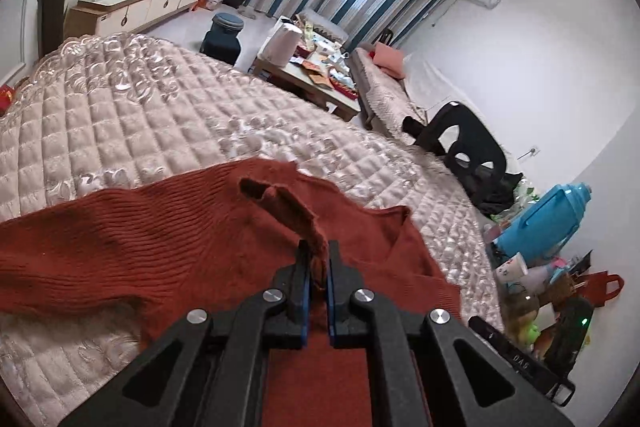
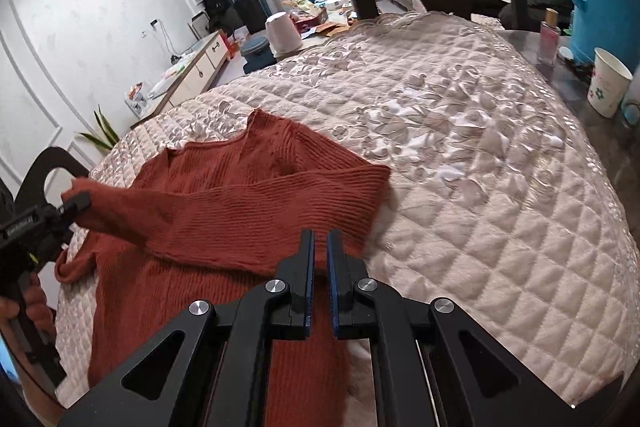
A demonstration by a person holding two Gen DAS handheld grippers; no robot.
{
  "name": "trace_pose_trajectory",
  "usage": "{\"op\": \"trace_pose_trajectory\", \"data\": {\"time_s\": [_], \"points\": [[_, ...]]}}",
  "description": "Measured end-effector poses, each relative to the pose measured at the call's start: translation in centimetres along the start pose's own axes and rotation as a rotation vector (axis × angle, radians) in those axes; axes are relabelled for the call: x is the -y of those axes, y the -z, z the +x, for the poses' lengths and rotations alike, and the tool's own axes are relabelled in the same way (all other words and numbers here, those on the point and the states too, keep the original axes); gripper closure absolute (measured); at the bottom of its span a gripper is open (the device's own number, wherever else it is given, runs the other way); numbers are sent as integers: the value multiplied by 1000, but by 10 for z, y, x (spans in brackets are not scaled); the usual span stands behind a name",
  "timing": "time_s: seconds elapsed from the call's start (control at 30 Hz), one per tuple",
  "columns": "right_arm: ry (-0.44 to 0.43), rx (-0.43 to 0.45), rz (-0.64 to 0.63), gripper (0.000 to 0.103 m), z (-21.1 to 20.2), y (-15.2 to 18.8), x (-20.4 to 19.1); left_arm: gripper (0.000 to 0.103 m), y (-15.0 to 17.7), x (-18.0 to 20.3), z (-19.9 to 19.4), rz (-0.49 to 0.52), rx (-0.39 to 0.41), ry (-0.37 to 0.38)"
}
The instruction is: Fold small clothes
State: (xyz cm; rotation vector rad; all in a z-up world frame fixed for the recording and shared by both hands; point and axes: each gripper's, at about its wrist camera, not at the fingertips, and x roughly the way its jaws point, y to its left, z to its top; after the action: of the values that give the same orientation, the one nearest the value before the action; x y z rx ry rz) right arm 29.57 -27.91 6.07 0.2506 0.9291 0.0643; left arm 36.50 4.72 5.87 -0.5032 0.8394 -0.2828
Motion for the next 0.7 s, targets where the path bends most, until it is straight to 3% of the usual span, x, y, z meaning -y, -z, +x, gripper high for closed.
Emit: {"op": "trace_pose_trajectory", "data": {"time_s": [0.23, 0.4, 0.43, 0.5, 0.57, 0.7], "points": [[70, -71, -70, 98, 24, 4, -8, 95, 3, -25, 2, -18, -14, -56], [68, -58, -74, 97, 18, 5, -5, 94, 11, -42, 12, -35, -74, -73], [73, -33, -86, 95, 13, 7, -7, 94, 12, -44, 14, -37, -80, -78], [104, -3, -98, 68, 9, 7, -10, 94, 14, -46, 17, -44, -84, -82], [158, -11, -84, 48, 14, 4, -7, 94, 16, -46, 21, -33, -101, -104], [138, -57, 23, 49, 29, 1, 10, 89, 18, -44, 25, -7, -116, -119]]}}
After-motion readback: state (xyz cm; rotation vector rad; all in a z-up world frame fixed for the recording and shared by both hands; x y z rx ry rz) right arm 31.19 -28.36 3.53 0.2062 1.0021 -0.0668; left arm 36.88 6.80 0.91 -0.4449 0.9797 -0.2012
